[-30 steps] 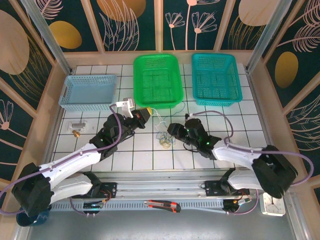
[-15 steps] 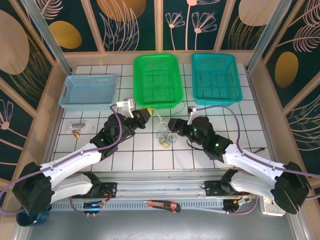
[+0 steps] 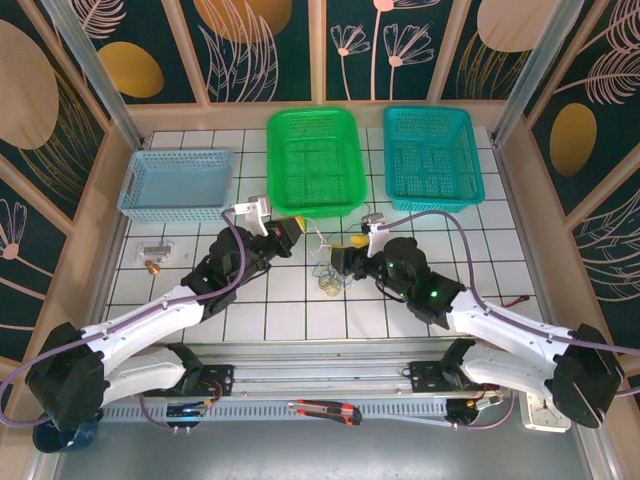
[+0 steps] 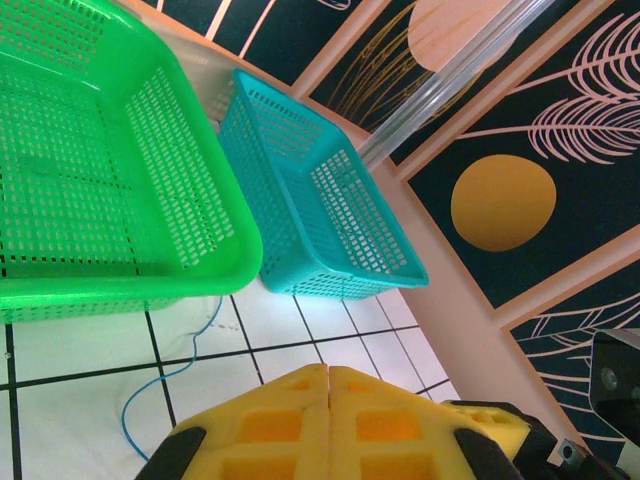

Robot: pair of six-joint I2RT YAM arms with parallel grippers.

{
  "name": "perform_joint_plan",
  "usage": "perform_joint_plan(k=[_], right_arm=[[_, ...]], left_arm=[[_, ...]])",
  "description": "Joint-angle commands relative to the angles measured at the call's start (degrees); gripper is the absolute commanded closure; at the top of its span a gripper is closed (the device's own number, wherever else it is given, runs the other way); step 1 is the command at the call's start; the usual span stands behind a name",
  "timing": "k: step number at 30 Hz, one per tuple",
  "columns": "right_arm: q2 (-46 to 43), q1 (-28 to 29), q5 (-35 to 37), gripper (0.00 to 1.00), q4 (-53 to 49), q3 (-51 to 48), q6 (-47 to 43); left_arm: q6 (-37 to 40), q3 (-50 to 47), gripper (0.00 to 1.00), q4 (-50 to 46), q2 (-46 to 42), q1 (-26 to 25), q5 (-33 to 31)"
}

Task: Untangle the cables

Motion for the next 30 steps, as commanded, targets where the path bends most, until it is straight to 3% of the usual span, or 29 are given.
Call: perform_joint_plan(k=[1, 20, 22, 26, 28, 30], right_arm=[[1.97, 0.63, 0.77, 0.36, 2.65, 0.3, -4.79], [11.33, 1.04, 0.62, 0.4, 6.02, 5.66, -8.93], [12.03, 1.05, 0.49, 0.51, 5.71, 6.7, -9.44], [12.39, 0.96, 0.46, 0.87, 4.23, 8.29, -10.28], [11.89, 0.73, 0.7, 1.0, 3.3, 8.81, -10.34], [10.96, 0.43, 0.58, 1.0, 2.65, 8.99, -10.07]], left_arm=[[-1.07, 0.92, 1.0, 2.46, 0.3, -0.13, 0.89], [-1.21, 0.83, 1.0, 2.48, -0.05, -0.13, 0.89], [-1.28, 0.67, 1.0, 2.59, -0.06, -0.11, 0.99], [-1.45, 0.36, 1.0, 2.87, -0.01, -0.13, 0.93], [-1.59, 0.13, 1.0, 3.11, 0.04, -0.13, 0.94], [-1.64, -0.1, 1.0, 3.52, 0.04, -0.13, 0.95]])
